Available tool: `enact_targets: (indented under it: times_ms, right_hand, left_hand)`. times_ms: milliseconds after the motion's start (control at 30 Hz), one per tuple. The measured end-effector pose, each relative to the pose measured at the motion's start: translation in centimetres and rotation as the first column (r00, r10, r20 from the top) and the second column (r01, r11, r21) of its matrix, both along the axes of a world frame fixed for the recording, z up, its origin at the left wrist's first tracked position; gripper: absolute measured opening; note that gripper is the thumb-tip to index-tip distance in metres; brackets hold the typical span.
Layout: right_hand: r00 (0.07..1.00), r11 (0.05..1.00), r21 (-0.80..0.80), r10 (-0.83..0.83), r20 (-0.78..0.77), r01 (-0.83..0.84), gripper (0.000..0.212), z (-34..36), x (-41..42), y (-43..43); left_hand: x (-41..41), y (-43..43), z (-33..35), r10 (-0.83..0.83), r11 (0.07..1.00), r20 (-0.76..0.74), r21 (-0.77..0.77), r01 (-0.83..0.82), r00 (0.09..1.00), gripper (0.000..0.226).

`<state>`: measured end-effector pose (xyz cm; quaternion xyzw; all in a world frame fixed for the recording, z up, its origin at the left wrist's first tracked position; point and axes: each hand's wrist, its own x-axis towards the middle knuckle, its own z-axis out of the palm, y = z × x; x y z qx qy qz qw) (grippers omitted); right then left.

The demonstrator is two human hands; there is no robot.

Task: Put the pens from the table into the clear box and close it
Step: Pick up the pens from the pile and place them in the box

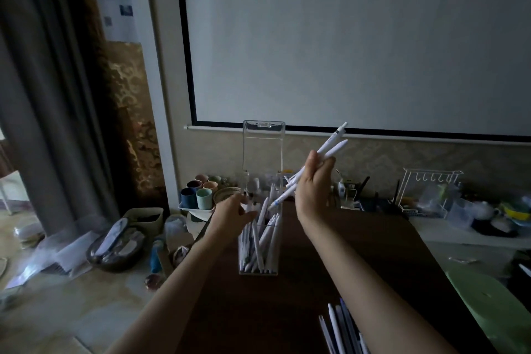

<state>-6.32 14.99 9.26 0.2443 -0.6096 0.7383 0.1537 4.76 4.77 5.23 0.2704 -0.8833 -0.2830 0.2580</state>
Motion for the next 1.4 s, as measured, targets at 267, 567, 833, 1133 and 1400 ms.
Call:
enact_targets:
  times_ms: [267, 567, 833, 1133, 1400]
  right_hand:
    - [0.967, 0.969, 0.241, 0.117, -0.228, -0.06, 0.012, -4.1, 1.1, -3.0]
    - [0.959, 0.727, 0.654, 0.284, -0.009, -0.21, 0.017, -5.1, 2.3, -2.4]
    - [0.875, 0.682, 0.55, 0.366, 0.315, -0.483, 0.044, -3.4, 1.7, -1.3]
    - [0.884, 0.733, 0.508, 0.446, 0.143, -0.452, 0.037, -4.0, 2.4, 3.8]
    - [0.986, 0.484, 0.862, 0.004, 0.167, -0.148, 0.016, -10.1, 0.5, 17.5]
  left_hand:
    - [2.0, 1.0, -5.0, 0.038, 0.986, -0.094, 0.165, -0.022, 0.995, 0.091]
    - [2.6, 0.9, -6.4, -0.084, 0.887, -0.111, 0.445, 0.126, 0.99, 0.071]
    - [3.1, 0.6, -6.1, -0.102, 0.882, -0.13, 0.448, 0.15, 0.986, 0.055]
    - [5.4, 3.1, -7.0, 0.068, 0.964, -0.127, 0.265, -0.032, 0.99, 0.058]
    - [7.2, 10.9, -10.4, -0.011, 0.945, -0.12, 0.325, 0.05, 0.993, 0.018]
